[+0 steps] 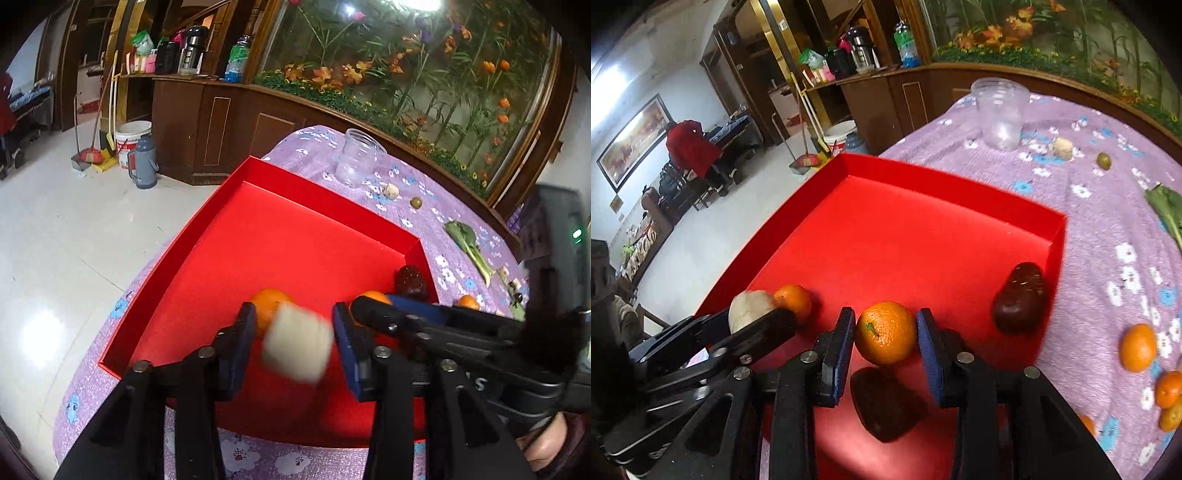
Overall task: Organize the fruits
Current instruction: 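Carry the root chunk and orange into the red tray and open both tools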
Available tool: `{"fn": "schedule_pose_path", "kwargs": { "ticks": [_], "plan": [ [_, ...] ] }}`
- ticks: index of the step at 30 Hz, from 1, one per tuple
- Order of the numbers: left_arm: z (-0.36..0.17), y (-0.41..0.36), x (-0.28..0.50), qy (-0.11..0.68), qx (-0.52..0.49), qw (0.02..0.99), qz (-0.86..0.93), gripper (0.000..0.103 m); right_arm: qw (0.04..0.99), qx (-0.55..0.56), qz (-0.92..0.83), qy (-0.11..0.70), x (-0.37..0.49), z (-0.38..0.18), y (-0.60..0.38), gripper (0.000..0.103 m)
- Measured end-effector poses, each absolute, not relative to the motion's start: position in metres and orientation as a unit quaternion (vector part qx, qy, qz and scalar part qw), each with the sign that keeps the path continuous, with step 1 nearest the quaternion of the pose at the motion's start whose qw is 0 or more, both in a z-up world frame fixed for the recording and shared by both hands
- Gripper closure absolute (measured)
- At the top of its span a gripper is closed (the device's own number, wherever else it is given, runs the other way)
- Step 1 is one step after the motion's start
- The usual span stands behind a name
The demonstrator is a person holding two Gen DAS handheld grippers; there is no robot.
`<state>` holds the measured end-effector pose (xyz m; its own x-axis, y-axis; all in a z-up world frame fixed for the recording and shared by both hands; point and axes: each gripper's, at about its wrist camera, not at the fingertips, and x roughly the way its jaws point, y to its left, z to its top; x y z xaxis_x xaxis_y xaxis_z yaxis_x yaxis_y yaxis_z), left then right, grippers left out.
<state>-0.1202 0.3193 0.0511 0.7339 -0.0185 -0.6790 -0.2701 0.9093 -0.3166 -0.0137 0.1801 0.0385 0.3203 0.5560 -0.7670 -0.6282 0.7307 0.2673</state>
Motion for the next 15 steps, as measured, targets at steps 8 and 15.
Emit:
{"fn": "schedule_pose_path", "kwargs": {
  "ticks": [8, 15],
  "plan": [
    [0.059, 0.325, -0.132, 0.345, -0.238, 0.905, 0.072, 0.038, 0.819, -0.029, 0.367, 0.440, -0.018, 0.052, 0.173, 0.059],
    [0.070, 0.315, -0.145, 0.345, -0.239, 0.905, 0.071, 0.031, 0.832, 0.000, 0.362, 0.420, -0.035, 0.072, 0.142, 0.051]
  ]
}}
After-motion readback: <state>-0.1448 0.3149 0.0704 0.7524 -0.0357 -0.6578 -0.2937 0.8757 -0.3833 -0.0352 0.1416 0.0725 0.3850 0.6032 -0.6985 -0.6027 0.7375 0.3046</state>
